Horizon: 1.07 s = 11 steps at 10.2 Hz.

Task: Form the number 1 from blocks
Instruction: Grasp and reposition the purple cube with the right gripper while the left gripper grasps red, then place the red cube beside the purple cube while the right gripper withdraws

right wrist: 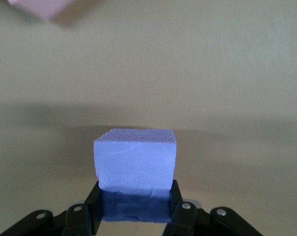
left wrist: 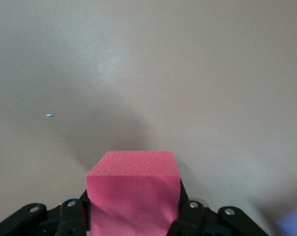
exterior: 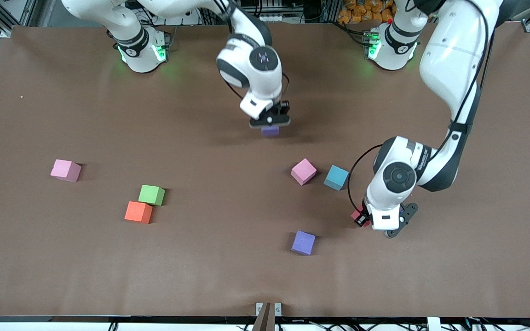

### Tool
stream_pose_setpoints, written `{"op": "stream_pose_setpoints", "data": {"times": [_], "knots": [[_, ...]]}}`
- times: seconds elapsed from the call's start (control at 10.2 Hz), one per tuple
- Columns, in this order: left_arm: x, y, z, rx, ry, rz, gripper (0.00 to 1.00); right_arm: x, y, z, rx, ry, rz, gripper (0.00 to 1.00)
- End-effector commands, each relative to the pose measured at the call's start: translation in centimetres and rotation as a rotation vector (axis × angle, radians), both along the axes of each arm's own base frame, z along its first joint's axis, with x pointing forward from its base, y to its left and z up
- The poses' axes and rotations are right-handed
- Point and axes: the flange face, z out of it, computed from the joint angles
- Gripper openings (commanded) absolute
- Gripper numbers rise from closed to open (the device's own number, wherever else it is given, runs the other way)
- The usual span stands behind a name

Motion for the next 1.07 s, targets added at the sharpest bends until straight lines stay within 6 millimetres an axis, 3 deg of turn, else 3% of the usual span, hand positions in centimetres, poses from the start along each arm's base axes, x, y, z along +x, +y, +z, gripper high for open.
{"op": "stream_pose_setpoints", "data": {"times": [0.0, 0.1, 0.2, 0.39, 0.68, 0.78, 0.88, 0.98], "knots": [[-3.9, -7.3, 3.6, 0.006, -0.016, -0.121, 0.00, -6.8, -0.4, -1.1, -0.044, 0.024, -0.022, 0.00], [-6.3, -11.7, 3.1, 0.007, -0.009, -0.189, 0.00, -9.4, 0.3, -1.6, -0.057, 0.026, -0.001, 0.00], [-8.2, -14.8, 2.9, 0.008, -0.005, -0.251, 0.00, -10.6, 0.3, -2.2, -0.050, 0.022, 0.005, 0.00], [-11.0, -18.5, 2.0, 0.013, 0.009, -0.327, 0.00, -13.3, -0.3, -4.4, -0.023, 0.015, 0.043, 0.00], [-16.1, -24.0, 1.4, 0.021, 0.044, -0.431, 0.00, -14.0, -0.7, -5.4, -0.015, 0.017, 0.051, 0.00], [-18.4, -25.6, 0.7, 0.022, 0.073, -0.472, 0.00, -13.8, -0.8, -5.5, -0.017, 0.015, 0.051, 0.45], [-21.1, -26.9, -0.4, 0.020, 0.109, -0.524, 0.00, -13.3, -1.1, -5.4, -0.025, -0.001, 0.061, 0.99], [-22.9, -27.3, -0.9, 0.023, 0.133, -0.571, 0.00, -12.3, -1.4, -4.8, -0.026, -0.014, 0.051, 1.00]]}}
